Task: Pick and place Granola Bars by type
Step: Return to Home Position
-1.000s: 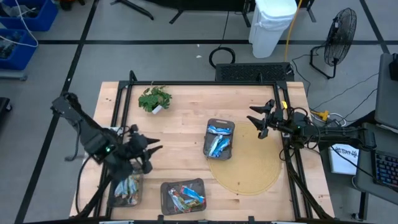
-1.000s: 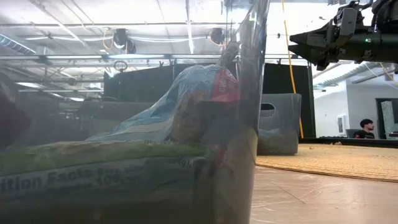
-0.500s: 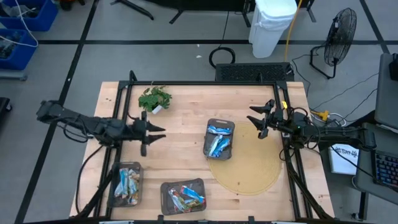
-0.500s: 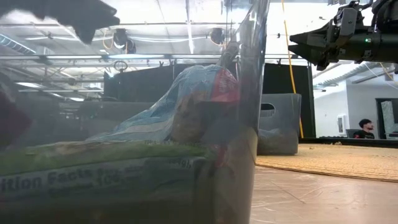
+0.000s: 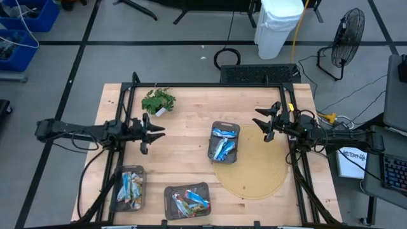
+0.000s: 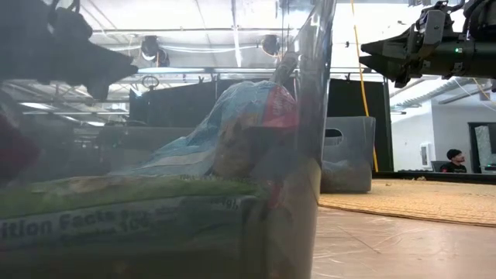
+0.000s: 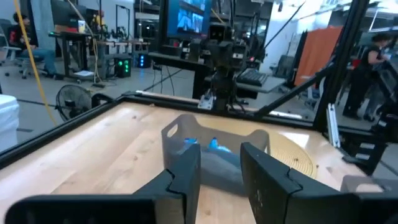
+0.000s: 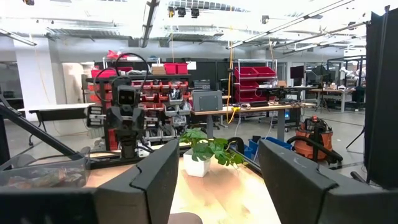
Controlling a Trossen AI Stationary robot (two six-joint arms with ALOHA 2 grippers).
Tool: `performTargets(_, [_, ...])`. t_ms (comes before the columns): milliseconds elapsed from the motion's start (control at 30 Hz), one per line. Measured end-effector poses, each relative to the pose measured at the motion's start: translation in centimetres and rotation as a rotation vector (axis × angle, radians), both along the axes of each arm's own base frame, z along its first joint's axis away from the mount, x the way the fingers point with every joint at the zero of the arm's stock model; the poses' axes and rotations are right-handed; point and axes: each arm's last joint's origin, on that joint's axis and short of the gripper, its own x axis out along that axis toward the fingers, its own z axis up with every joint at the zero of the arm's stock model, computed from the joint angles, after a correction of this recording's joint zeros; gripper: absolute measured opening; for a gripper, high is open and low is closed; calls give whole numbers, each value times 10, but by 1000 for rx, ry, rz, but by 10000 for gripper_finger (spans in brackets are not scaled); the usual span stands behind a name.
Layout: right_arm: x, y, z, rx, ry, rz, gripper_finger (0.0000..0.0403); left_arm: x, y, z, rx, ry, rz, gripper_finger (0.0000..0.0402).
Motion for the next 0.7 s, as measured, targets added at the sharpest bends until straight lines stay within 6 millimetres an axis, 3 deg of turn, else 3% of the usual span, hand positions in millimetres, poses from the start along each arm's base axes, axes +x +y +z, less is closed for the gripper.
performTargets(700, [0,0,1,-30,0,-10,210,-1,8,-9,64,89,-55,117])
